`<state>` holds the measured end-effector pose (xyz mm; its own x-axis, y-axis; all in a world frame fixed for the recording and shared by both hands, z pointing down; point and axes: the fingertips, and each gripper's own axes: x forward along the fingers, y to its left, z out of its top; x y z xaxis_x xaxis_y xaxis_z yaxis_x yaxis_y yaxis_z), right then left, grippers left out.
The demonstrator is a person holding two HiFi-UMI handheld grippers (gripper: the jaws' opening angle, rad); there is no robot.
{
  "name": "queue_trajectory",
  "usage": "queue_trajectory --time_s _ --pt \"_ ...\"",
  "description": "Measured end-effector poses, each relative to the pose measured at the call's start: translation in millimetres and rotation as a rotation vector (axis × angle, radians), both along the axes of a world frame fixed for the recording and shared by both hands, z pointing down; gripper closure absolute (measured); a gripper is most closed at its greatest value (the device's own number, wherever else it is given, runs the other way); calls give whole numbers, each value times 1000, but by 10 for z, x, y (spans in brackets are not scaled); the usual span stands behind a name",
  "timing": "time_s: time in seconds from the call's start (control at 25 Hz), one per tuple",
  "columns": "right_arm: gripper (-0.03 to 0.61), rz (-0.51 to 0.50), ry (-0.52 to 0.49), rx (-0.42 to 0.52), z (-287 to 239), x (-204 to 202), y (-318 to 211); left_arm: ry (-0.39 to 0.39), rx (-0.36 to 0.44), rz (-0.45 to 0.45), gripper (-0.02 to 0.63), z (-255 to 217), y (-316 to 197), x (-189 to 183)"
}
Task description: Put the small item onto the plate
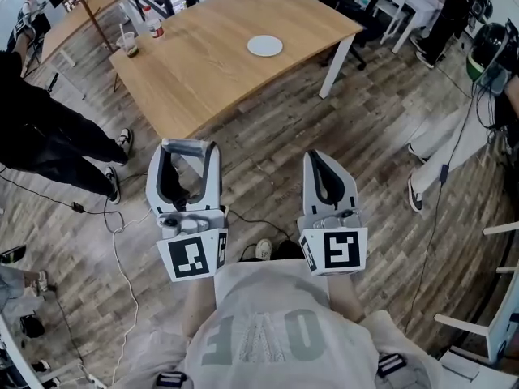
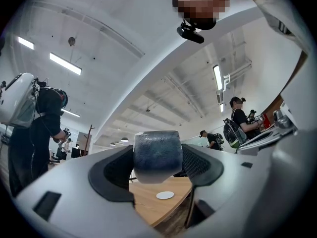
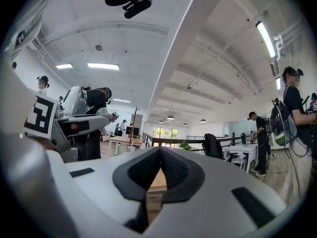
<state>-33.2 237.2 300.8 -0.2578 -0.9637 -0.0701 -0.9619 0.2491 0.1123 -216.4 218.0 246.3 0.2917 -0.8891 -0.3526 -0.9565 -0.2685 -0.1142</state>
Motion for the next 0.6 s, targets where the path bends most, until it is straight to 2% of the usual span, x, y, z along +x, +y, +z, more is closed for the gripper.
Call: queue_trajectory --time_s 0.12,0.36,0.6 --pt "561 14 -4 -3 -59 -46 -6 2 -20 12 314 7 -87 -76" --pt "561 32 -13 -5 -9 198 -195 -5 -11 14 314 10 -307 84" --pt "561 5 -38 3 75 435 -755 -12 -18 -13 314 121 -738 285"
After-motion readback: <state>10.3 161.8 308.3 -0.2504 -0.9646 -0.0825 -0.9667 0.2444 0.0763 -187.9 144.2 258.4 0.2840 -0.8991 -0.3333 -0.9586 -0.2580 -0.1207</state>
